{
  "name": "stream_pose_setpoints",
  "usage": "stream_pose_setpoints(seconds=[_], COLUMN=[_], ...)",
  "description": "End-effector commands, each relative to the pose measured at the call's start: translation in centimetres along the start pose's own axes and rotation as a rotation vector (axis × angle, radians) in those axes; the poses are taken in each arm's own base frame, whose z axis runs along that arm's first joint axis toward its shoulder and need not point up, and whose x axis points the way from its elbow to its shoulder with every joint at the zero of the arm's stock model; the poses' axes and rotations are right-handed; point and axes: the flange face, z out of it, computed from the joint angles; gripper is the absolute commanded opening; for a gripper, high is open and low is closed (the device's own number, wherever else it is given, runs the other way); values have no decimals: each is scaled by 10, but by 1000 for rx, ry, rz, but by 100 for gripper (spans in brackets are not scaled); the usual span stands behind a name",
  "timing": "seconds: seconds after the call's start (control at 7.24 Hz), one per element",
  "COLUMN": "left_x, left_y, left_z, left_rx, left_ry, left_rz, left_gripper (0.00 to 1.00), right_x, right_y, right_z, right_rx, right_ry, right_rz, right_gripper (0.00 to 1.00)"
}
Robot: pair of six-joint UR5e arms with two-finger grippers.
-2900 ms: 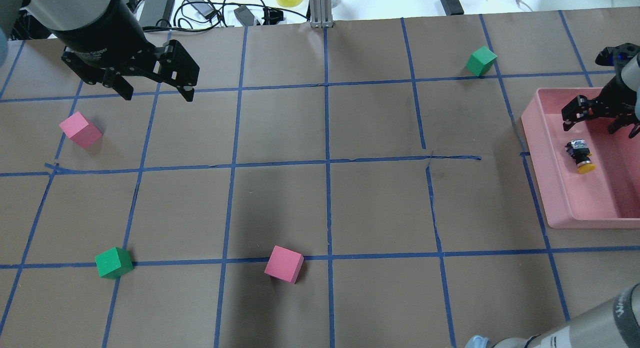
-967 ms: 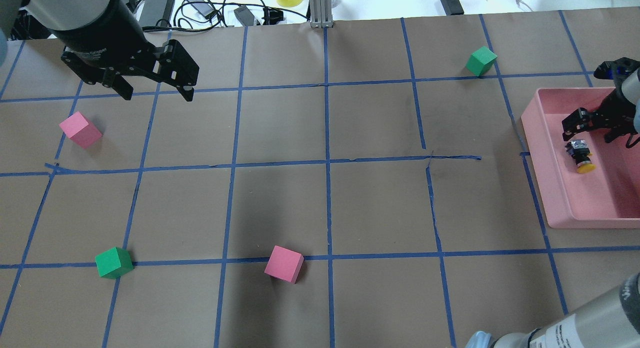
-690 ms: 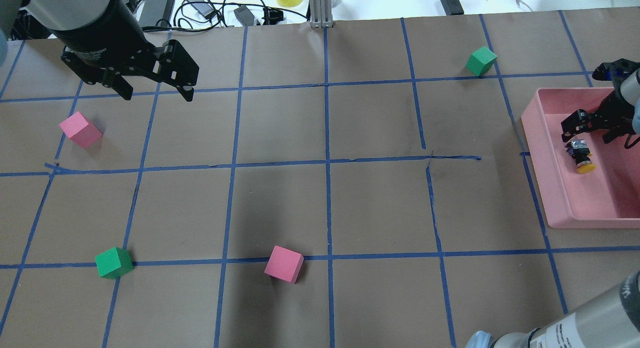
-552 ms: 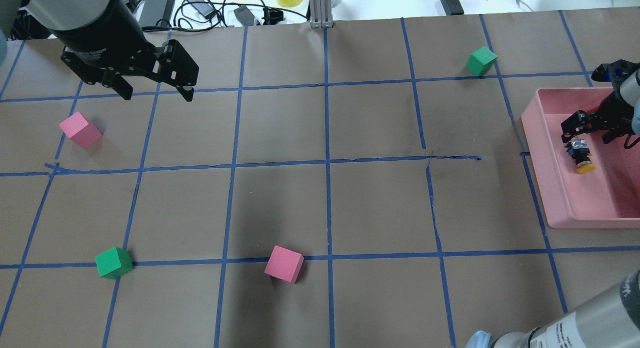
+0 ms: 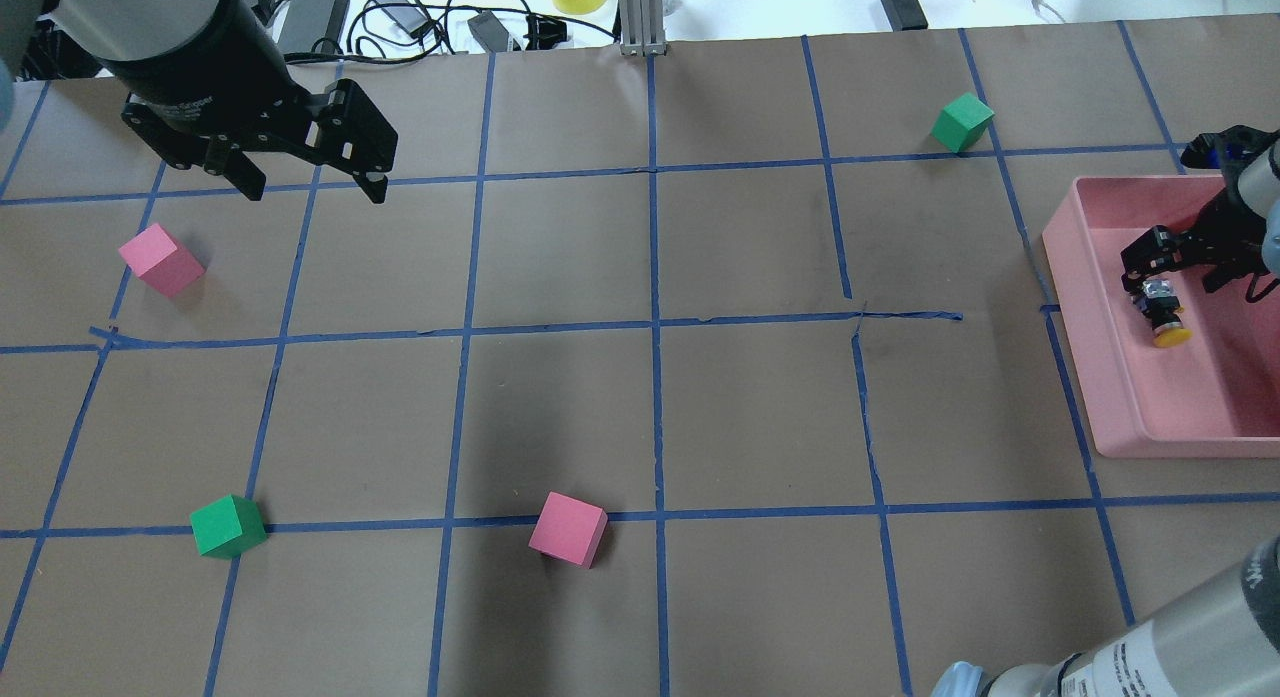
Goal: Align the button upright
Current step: 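Lower the right gripper and grasp the yellow-capped button switch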
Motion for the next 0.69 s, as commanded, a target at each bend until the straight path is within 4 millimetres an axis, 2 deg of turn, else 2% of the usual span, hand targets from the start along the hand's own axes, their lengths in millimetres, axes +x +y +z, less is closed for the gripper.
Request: stream_pose_setpoints(seconds=[0.0, 0.55], left_x=[0, 0], left_y=[1, 0], left_z=[-1, 0], left_rx=[1, 0], left_ry=[0, 2], left_rz=[0, 0], left_gripper=[100, 100], right_x=[1, 1], right_y=[3, 2], right_z=[4, 14], right_rx=[-5, -14], right_ry=[-6, -12], right_rz=[2, 1], right_gripper=[100, 97])
